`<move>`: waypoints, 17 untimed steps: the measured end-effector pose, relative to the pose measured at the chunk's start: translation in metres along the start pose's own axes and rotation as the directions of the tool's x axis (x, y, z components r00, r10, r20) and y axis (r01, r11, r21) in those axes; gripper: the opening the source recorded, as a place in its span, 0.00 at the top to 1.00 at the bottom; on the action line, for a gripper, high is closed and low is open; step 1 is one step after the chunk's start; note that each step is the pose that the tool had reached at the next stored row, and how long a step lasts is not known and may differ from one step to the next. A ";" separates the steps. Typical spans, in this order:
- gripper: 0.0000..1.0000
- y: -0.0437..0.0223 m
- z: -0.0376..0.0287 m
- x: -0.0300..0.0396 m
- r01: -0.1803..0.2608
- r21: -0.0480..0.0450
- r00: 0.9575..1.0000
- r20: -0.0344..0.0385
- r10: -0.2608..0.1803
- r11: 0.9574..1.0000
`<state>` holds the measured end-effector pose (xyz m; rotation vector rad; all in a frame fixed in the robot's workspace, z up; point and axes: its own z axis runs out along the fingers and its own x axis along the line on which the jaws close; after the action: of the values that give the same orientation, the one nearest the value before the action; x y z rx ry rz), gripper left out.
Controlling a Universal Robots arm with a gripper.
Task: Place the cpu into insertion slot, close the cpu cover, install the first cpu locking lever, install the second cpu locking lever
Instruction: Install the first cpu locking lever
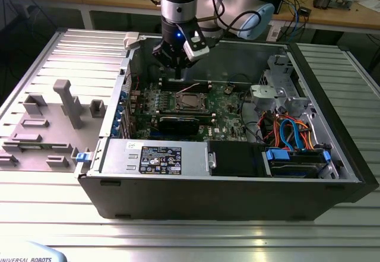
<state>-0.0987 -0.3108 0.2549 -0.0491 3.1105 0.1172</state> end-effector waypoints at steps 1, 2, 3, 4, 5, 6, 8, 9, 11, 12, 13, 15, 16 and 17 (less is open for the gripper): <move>0.89 -0.0001 0.0005 -0.0009 0.000 -0.002 1.000 0.000 0.000 1.000; 0.89 -0.0002 0.0011 -0.0022 0.000 -0.002 1.000 0.000 0.000 1.000; 0.89 -0.0003 0.0016 -0.0036 0.000 -0.002 1.000 0.000 0.000 1.000; 0.89 -0.0004 0.0021 -0.0050 -0.001 -0.002 1.000 0.000 0.001 1.000; 0.89 -0.0004 0.0025 -0.0058 -0.005 -0.002 1.000 0.000 0.005 1.000; 0.89 -0.0005 0.0031 -0.0064 -0.012 -0.002 1.000 0.001 0.012 1.000; 0.89 -0.0006 0.0043 -0.0074 -0.026 -0.001 1.000 0.002 0.026 1.000; 0.89 -0.0008 0.0055 -0.0094 -0.032 -0.001 0.999 0.002 0.032 0.999; 0.89 -0.0010 0.0069 -0.0115 -0.034 -0.001 0.999 0.002 0.034 0.999; 0.89 -0.0012 0.0080 -0.0127 -0.035 -0.001 0.999 0.002 0.035 0.999; 0.89 -0.0017 0.0088 -0.0144 -0.036 -0.001 0.999 0.002 0.036 0.999; 0.89 -0.0016 0.0090 -0.0145 -0.037 -0.001 0.999 0.003 0.037 0.999; 0.89 -0.0016 0.0090 -0.0145 -0.037 -0.001 0.999 0.003 0.037 0.999; 0.89 -0.0016 0.0090 -0.0146 -0.037 -0.001 0.999 0.003 0.037 0.999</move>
<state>-0.0839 -0.3113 0.2462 0.0089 3.1096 0.1191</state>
